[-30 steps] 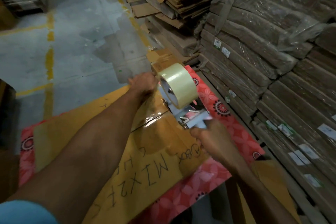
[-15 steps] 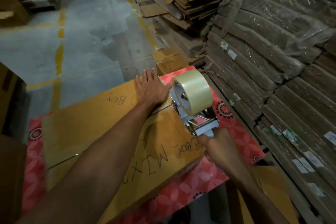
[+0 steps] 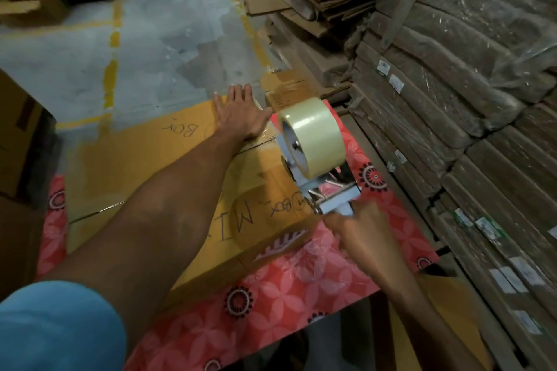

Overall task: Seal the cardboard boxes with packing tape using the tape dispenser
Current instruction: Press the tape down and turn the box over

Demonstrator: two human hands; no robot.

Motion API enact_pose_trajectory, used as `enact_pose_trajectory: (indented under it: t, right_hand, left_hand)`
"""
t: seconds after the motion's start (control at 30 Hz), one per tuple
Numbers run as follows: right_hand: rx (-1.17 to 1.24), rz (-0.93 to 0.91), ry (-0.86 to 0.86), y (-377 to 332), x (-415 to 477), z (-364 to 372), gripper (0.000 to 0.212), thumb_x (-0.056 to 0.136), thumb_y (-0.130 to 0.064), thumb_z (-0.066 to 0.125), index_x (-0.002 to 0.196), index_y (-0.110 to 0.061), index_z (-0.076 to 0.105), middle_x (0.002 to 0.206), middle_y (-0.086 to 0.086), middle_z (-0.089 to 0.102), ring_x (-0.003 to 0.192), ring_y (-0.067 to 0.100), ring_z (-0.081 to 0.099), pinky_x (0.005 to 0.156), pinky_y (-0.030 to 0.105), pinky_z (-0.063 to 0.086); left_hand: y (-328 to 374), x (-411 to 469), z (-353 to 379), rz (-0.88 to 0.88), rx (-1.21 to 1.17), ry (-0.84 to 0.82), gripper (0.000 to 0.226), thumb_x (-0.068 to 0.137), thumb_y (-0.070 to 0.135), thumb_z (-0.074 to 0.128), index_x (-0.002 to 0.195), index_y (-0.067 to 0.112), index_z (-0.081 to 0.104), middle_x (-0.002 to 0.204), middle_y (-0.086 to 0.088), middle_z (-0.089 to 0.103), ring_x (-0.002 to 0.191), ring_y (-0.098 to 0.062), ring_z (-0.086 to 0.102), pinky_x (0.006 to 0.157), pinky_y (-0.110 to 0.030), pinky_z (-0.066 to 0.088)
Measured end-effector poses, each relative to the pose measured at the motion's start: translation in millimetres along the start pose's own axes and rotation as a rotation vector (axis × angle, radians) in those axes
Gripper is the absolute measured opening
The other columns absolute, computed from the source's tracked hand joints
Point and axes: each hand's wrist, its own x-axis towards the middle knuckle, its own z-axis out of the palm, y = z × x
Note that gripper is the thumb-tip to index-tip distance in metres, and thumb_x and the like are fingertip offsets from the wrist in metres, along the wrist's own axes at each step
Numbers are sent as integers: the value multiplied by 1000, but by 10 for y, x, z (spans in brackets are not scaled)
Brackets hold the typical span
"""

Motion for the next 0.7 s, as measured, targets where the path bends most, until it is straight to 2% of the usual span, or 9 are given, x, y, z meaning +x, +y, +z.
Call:
enact_pose_trajectory:
  t: [0.07, 0.13, 0.17, 0.23, 0.27, 0.33, 0.5, 0.6, 0.7]
  right_hand:
    - [63, 61, 5, 143, -133, -58, 32, 84, -16, 68, 56, -22, 55, 39, -11, 54, 41, 4, 51, 50, 26, 46]
    - [97, 72, 1, 229, -164, -60, 32, 85, -17, 68, 55, -23, 56, 39, -13, 54, 42, 5, 52, 52, 26, 45]
    - [104, 70, -10, 236, -157, -61, 34, 84, -14, 68, 52, -22, 57, 39, -11, 53, 41, 7, 52, 52, 28, 44]
    - [140, 60, -6, 200, -152, -51, 34, 77, -10, 68, 45, -19, 60, 42, -4, 51, 44, 19, 50, 53, 34, 39]
    - [172, 53, 7, 194, -148, -44, 27, 71, -12, 67, 46, -19, 62, 45, -1, 50, 47, 25, 47, 53, 38, 37]
    - [206, 39, 24, 187, -160, -28, 12, 63, -18, 65, 51, -19, 63, 49, 6, 48, 49, 26, 43, 53, 42, 35]
    - [174, 2, 4, 188, -224, -49, 24, 71, -11, 64, 51, -22, 63, 50, 3, 48, 50, 23, 42, 54, 40, 35]
    - [118, -13, 2, 327, -353, -96, 29, 78, -8, 65, 52, -15, 57, 49, 1, 49, 47, 21, 44, 53, 36, 37]
    - [188, 83, 59, 614, -576, -118, 33, 77, -2, 64, 50, -18, 55, 44, -4, 47, 37, 11, 41, 50, 28, 33]
  left_hand:
    - [52, -40, 5, -40, 22, 42, 91, 93, 70, 21, 162, 14, 3, 170, -10, -1, 156, -29, -3, 122, -62, -5]
    - [179, -214, 21, -24, -16, 123, 85, 98, 66, 26, 161, 13, 9, 169, -11, 5, 156, -32, 3, 122, -60, -6]
    - [246, -326, 44, 52, -92, 167, 77, 98, 60, 29, 158, 12, 21, 166, -13, 18, 153, -33, 15, 122, -59, -1]
    - [311, -568, 132, 338, -340, 147, 52, 97, 43, 34, 137, 17, 54, 144, -11, 54, 132, -30, 49, 118, -59, 29]
    - [296, -660, 196, 500, -397, 106, 42, 98, 35, 37, 128, 21, 62, 136, -7, 62, 124, -27, 56, 112, -55, 38]
    - [215, -749, 313, 701, -312, 39, 44, 97, 31, 42, 138, 24, 59, 146, -2, 55, 135, -24, 50, 115, -50, 33]
    - [232, -861, 215, 627, -77, 2, 67, 86, 38, 37, 147, 14, 51, 154, -13, 45, 145, -31, 35, 124, -47, 13]
    - [264, -865, 188, 597, -43, -31, 72, 85, 44, 21, 147, 20, 51, 155, -9, 44, 147, -29, 31, 124, -45, 10]
    - [275, -849, 210, 593, -32, -53, 69, 93, 61, 15, 132, 28, 61, 136, -6, 58, 138, -27, 40, 123, -49, 13]
